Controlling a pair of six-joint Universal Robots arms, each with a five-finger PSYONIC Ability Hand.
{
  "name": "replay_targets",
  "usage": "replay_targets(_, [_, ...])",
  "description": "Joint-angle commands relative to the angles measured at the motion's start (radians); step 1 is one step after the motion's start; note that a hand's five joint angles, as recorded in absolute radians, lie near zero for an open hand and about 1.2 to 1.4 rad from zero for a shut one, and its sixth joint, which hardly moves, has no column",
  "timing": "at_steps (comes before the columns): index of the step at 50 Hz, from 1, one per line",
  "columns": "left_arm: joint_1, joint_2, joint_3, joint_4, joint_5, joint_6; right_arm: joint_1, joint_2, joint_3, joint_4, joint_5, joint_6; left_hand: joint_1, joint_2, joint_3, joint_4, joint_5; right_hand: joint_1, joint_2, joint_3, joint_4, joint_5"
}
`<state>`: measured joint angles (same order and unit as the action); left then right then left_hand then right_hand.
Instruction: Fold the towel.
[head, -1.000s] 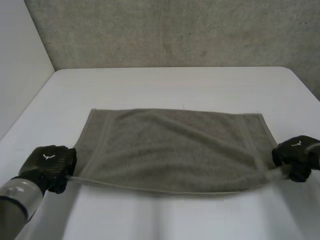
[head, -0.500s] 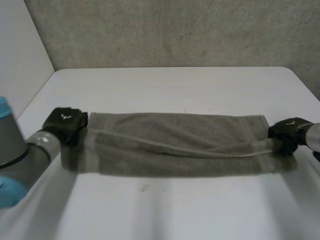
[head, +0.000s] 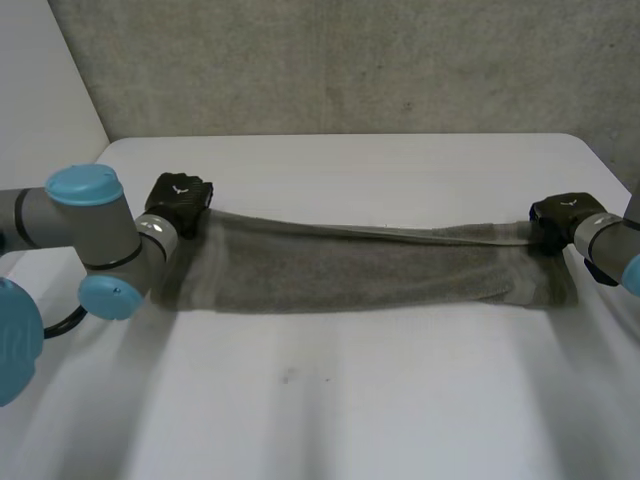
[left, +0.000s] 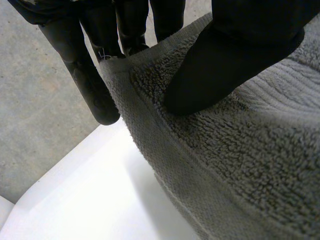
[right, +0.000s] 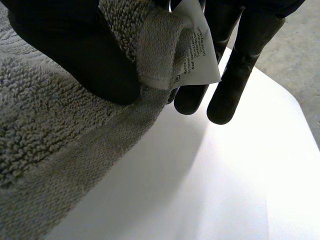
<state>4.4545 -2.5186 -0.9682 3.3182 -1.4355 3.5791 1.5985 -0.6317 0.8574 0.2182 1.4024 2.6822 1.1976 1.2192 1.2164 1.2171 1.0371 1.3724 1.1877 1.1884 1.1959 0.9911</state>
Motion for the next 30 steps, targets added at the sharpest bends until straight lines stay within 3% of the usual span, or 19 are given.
replay_targets(1, [-0.004,-0.034,0.037,-0.002,-0.039,0.001,0.0,0.0,0.008,-0.028,0.012,-0.001,0.199,0.177,0.18,0.179,0.185,0.024,0.209,0.208,0.2,0.231])
replay_targets(5, [-0.004,-0.034,0.036,-0.002,-0.045,-0.002,0.001,-0.003,0.014,-0.051,0.017,-0.001,0.199,0.177,0.18,0.179,0.185,0.024,0.209,0.208,0.2,0.231])
replay_targets(6, [-0.004,-0.034,0.033,0.0,-0.042,-0.005,0.001,-0.002,0.011,-0.054,0.018,-0.001,0.199,0.177,0.18,0.179,0.185,-0.333,-0.148,-0.149,-0.156,-0.126])
replay_targets(7, [-0.004,-0.034,0.033,0.0,-0.042,-0.005,0.001,0.0,0.011,-0.053,0.02,-0.001,0.199,0.177,0.18,0.179,0.185,-1.198,-1.013,-1.014,-1.021,-0.991])
replay_targets(8, [-0.004,-0.034,0.028,0.001,-0.039,-0.01,0.001,0.0,0.011,-0.053,0.02,-0.001,0.199,0.177,0.18,0.179,0.185,-1.198,-1.013,-1.014,-1.021,-0.991])
replay_targets(9, [-0.006,-0.034,0.025,0.001,-0.036,-0.014,0.003,-0.002,0.011,-0.056,0.018,0.001,-0.118,-0.139,-0.137,-0.137,-0.132,-1.198,-1.013,-1.014,-1.021,-0.991])
replay_targets(10, [-0.006,-0.034,0.025,0.001,-0.036,-0.014,0.003,-0.002,0.011,-0.056,0.018,0.001,-0.121,-0.143,-0.14,-0.14,-0.135,-1.198,-1.013,-1.014,-1.021,-0.991])
replay_targets(11, [-0.011,-0.031,0.022,0.003,-0.04,-0.019,0.009,-0.008,0.014,-0.059,0.015,0.005,-0.993,-1.015,-1.012,-1.012,-1.007,-1.198,-1.013,-1.014,-1.021,-0.991])
replay_targets(13, [-0.02,-0.028,0.022,0.003,-0.04,-0.023,0.017,-0.017,0.014,-0.059,0.013,0.019,-0.911,-0.932,-0.929,-0.93,-0.925,-1.198,-1.013,-1.014,-1.021,-0.991])
replay_targets(14, [-0.029,-0.02,0.017,0.003,-0.04,-0.025,0.018,-0.035,0.014,-0.059,0.015,0.037,-1.023,-1.045,-1.042,-1.043,-1.037,-1.198,-1.013,-1.014,-1.021,-0.991])
replay_targets(18, [-0.034,0.011,-0.001,0.004,-0.04,-0.033,0.017,-0.136,0.057,-0.059,0.007,0.102,-1.023,-1.045,-1.042,-1.043,-1.037,-1.198,-1.013,-1.014,-1.021,-0.991])
replay_targets(30, [-0.029,0.305,-0.303,0.009,-0.042,-0.094,0.003,-0.437,0.323,-0.095,-0.008,0.102,-1.023,-1.045,-1.042,-1.043,-1.037,-1.198,-1.013,-1.014,-1.021,-0.991])
